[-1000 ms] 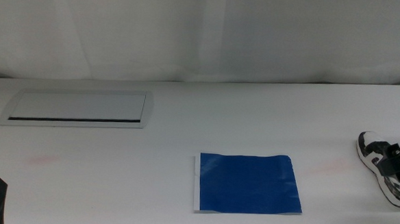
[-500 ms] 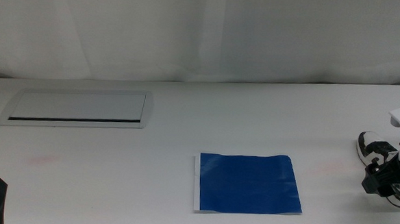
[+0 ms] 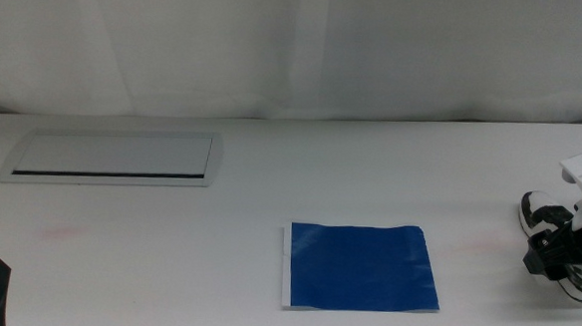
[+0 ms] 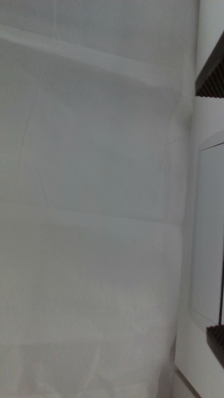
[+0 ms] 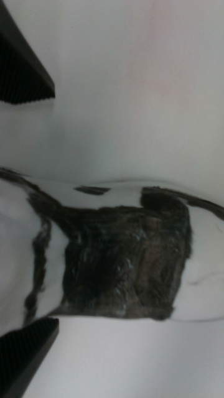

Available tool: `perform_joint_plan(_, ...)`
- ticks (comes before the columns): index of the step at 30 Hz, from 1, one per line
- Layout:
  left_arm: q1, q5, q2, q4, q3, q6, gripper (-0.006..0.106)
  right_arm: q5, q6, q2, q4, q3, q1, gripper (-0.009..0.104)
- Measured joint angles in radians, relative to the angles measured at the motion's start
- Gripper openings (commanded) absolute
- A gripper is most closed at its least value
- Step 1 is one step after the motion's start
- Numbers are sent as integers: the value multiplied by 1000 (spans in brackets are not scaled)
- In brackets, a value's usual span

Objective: Use one arm to grab the shoe from the table and place it on the mat.

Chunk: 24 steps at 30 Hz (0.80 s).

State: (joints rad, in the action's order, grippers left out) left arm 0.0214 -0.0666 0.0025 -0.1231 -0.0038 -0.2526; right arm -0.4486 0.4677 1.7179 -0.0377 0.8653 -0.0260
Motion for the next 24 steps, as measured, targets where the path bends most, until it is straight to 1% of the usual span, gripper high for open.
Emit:
perform_joint_plan(1,0,0,0,0,0,0,91,2,0,6,0,0,0,82)
perform_joint_plan(3,0,0,0,0,0,0,91,2,0,16,0,0,0,70)
perform_joint_plan(4,0,0,0,0,0,0,91,4,0,20,0,0,0,61)
perform_joint_plan(6,0,0,0,0,0,0,91,6,2,23,2,0,0,37)
perform_joint_plan(8,0,0,0,0,0,0,91,11,2,24,-1,0,-2,7)
perform_joint_plan(9,0,0,0,0,0,0,91,13,2,24,1,0,-2,-2)
perform_joint_plan(12,0,0,0,0,0,0,91,1,2,24,-1,12,-2,-3)
perform_joint_plan(18,0,0,0,0,0,0,91,-109,14,-7,-3,119,-6,-3)
perform_joint_plan(21,0,0,0,0,0,0,91,-190,92,-40,-10,196,-29,-3)
perform_joint_plan(24,0,0,0,0,0,0,91,-280,198,-62,-61,277,-80,-3)
